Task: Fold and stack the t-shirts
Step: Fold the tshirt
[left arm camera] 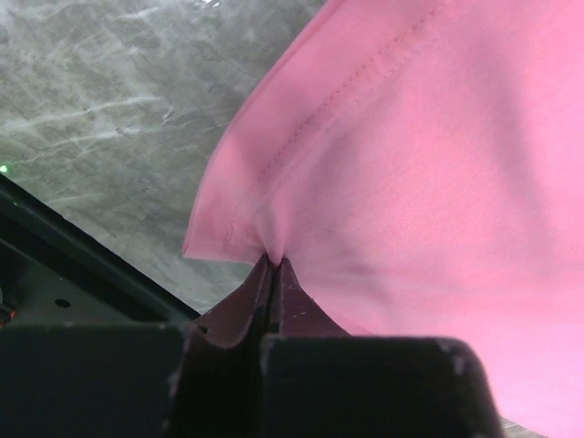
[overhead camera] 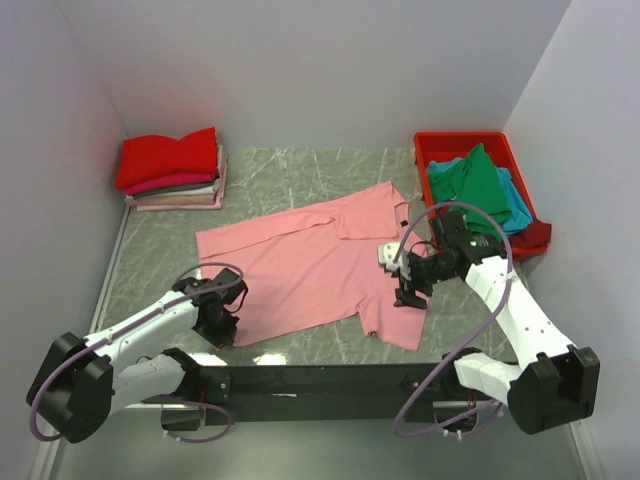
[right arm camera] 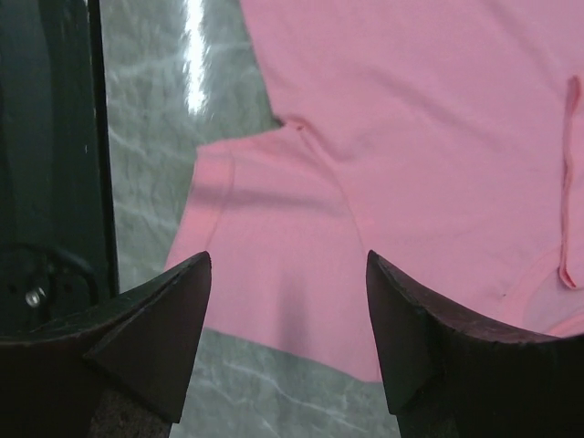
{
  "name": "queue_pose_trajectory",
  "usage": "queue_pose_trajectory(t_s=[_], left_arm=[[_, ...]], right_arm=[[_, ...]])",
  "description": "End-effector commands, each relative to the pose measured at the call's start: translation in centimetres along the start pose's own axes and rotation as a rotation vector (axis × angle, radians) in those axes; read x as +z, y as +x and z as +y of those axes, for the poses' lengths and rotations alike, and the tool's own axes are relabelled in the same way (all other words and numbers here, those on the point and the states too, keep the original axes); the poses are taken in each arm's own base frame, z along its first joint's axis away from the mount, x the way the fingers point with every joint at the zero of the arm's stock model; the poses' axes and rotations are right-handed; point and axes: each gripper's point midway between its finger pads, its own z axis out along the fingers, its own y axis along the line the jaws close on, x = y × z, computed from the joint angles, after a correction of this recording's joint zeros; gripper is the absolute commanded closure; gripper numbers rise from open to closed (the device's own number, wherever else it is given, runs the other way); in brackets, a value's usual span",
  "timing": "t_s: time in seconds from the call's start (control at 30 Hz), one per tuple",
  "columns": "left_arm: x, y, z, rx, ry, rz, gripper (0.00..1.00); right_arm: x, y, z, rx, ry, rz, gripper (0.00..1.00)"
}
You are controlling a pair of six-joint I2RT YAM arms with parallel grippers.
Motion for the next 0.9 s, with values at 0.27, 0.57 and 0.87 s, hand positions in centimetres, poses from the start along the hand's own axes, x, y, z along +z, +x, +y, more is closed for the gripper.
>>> queue_pose_trajectory(t_s=[0.27,0.57,0.87], left_arm=[[-2.0,-0.9,-1.0,0.025,0.089,-0.037,1.0],[-2.5,-1.0,-1.4,0.034,0.112,-0.038,1.0],[-1.9,-0.5,-1.7,0.047,0.116,-0.019,1.0]], right_arm=[[1.9,7.5,6.9,-0.324,-0.196,0.321,0.32],[2.1,12.8,6.5,-0.509,-0.21,0.531,0.43],[3.1,13.2,7.5,-0.595,-0.272,0.498,0.53]])
